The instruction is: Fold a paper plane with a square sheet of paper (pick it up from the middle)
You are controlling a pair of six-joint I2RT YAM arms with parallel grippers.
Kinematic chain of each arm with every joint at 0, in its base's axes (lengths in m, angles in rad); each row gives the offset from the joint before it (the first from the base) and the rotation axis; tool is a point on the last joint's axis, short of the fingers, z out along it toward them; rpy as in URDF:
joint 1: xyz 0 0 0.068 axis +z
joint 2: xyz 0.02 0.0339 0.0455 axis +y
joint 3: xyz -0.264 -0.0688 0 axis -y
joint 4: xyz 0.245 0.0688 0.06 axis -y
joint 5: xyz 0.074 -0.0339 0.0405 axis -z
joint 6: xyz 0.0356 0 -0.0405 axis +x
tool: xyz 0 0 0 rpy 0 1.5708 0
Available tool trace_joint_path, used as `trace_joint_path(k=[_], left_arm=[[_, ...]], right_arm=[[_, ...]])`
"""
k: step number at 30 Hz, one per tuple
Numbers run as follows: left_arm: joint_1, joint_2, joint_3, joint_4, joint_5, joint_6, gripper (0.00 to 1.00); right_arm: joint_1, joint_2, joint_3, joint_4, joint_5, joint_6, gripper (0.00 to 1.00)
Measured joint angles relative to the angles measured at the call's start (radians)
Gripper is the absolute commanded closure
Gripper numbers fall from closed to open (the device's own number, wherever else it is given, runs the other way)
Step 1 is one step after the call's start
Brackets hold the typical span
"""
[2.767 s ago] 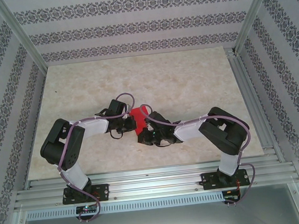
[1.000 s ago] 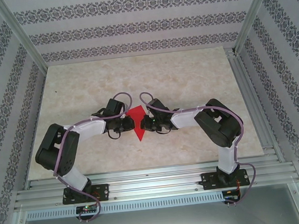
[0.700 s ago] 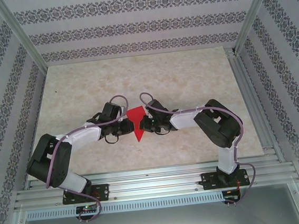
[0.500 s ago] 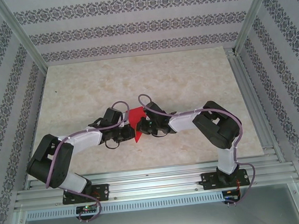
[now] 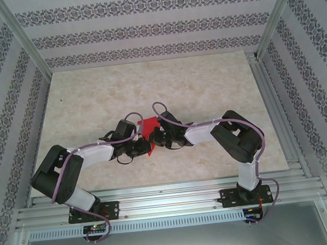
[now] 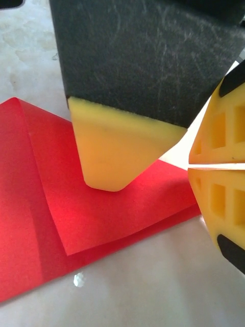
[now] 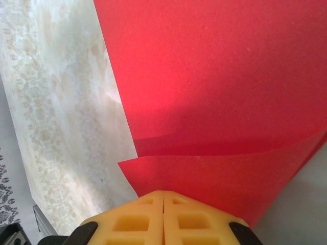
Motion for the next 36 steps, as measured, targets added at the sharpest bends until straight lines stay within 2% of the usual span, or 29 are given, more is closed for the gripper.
trace_joint_path(k=[11,21,36], left_arm=[[-0.005,0.039,0.000,0.003,-0.064,-0.002,0.93],[-0.009,0.039,0.000,0.003,-0.078,-0.003,0.94],[-0.010,0.038,0.000,0.004,-0.084,-0.011,0.95]], right_arm=[[-0.015,-0.006,-0.003,0.008,-0.001,-0.016,0.89],[-0.061,-0.124,-0.024,-0.087,0.028,-0.180,0.88],[-0.063,-0.012,0.060,-0.193,-0.001,-0.300,0.89]])
